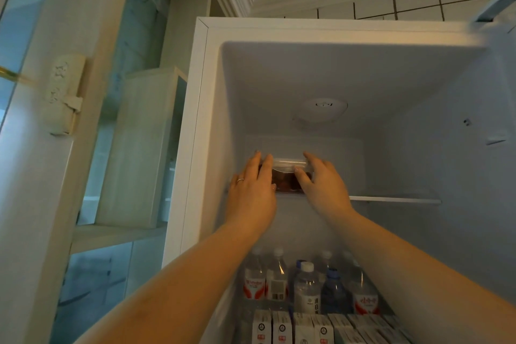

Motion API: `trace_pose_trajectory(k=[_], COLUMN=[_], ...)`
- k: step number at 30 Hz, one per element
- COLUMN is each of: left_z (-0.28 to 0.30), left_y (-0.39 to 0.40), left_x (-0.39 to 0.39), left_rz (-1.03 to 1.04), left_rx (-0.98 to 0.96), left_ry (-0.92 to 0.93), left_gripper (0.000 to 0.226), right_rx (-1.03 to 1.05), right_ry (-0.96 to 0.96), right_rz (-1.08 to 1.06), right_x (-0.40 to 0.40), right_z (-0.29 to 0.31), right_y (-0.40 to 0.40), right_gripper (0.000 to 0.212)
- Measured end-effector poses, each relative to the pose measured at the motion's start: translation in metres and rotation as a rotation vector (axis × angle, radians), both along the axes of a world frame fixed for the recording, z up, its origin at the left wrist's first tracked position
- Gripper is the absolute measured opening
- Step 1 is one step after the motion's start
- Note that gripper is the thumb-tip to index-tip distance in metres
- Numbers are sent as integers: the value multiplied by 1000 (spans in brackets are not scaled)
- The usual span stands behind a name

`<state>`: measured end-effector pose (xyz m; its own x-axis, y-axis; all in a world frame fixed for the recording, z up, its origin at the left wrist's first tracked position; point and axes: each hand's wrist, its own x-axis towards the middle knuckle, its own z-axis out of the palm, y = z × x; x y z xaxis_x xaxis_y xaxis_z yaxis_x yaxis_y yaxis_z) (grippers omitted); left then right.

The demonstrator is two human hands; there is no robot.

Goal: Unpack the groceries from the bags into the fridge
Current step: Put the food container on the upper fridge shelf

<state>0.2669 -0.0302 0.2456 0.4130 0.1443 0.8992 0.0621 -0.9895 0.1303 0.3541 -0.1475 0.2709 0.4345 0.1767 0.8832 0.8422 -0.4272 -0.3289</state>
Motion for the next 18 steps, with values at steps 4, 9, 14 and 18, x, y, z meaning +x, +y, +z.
trace_pose_trajectory(k=[4, 9, 14, 18], left_z=[3, 2, 2, 3], left_y=[7, 15, 19, 20], left_x=[9, 24, 35, 35], left_rz=[62, 83, 110, 117], left_rx=[-24, -84, -91, -95], left_ry=[27, 30, -6, 12], left_gripper=[59, 58, 57, 56], right_rx=[-50, -114, -163, -193], right_ry=[-7, -76, -110, -87], right_rz=[-46, -130, -209, -190], right_x=[6, 14, 19, 20], right_z=[0, -5, -3, -1], right_y=[10, 19, 22, 22], right_gripper=[55, 57, 56, 56])
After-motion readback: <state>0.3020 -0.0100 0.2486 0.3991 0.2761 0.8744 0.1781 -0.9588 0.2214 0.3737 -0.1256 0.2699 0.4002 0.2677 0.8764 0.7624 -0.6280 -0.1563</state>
